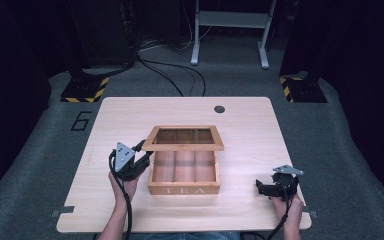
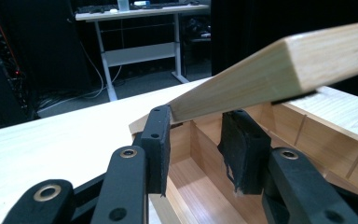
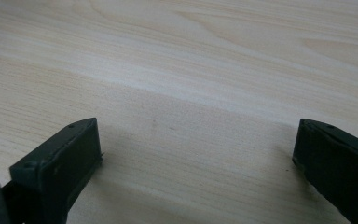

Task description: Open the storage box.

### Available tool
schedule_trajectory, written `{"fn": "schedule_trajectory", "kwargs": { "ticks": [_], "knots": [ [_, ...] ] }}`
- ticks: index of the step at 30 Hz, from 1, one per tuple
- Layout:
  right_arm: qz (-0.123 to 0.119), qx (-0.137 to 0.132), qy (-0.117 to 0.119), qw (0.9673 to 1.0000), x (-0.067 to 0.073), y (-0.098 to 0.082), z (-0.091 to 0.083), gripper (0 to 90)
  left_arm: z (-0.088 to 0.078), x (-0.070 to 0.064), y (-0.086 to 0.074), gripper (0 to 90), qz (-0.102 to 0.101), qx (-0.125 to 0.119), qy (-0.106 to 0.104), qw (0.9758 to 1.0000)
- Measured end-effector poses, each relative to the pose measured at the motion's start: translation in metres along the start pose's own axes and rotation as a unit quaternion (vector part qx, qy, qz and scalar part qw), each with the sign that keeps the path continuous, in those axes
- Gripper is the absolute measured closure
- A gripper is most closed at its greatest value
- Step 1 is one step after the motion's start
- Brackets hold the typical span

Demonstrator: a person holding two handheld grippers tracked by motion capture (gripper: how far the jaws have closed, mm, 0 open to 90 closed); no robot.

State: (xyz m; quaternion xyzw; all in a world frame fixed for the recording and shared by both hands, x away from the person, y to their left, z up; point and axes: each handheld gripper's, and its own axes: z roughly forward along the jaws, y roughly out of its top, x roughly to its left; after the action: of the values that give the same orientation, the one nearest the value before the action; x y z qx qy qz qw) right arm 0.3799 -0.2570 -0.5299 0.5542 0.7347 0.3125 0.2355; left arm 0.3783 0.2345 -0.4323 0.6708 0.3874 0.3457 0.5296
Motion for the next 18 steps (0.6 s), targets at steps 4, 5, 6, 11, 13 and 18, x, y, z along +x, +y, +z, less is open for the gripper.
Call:
{"fn": "schedule_trajectory", "kwargs": {
  "ticks": [4, 5, 6, 11, 13, 18],
  "knots": [
    [-0.001, 0.000, 0.000, 1.0000, 0.000, 0.000, 0.000, 0.4, 0.001, 0.001, 0.002, 62.9, 0.000, -0.003, 0.001, 1.0000],
    [-0.001, 0.000, 0.000, 1.0000, 0.000, 0.000, 0.000, 0.4, 0.001, 0.001, 0.002, 62.8, 0.000, -0.003, 0.001, 1.0000],
    [-0.001, 0.000, 0.000, 1.0000, 0.000, 0.000, 0.000, 0.4, 0.002, 0.002, 0.003, 62.8, 0.001, -0.004, 0.000, 1.0000],
    [-0.002, 0.000, 0.000, 1.0000, 0.000, 0.000, 0.000, 0.4, 0.005, 0.004, 0.007, 62.7, 0.001, -0.013, 0.000, 0.9999],
    [0.000, 0.000, 0.000, 1.0000, 0.000, 0.000, 0.000, 0.4, 0.007, 0.006, 0.010, 62.7, 0.002, -0.015, -0.001, 0.9999],
    [0.000, 0.000, 0.000, 1.0000, 0.000, 0.000, 0.000, 0.4, 0.010, 0.009, 0.013, 62.7, 0.003, -0.024, -0.002, 0.9997]
  ]
}}
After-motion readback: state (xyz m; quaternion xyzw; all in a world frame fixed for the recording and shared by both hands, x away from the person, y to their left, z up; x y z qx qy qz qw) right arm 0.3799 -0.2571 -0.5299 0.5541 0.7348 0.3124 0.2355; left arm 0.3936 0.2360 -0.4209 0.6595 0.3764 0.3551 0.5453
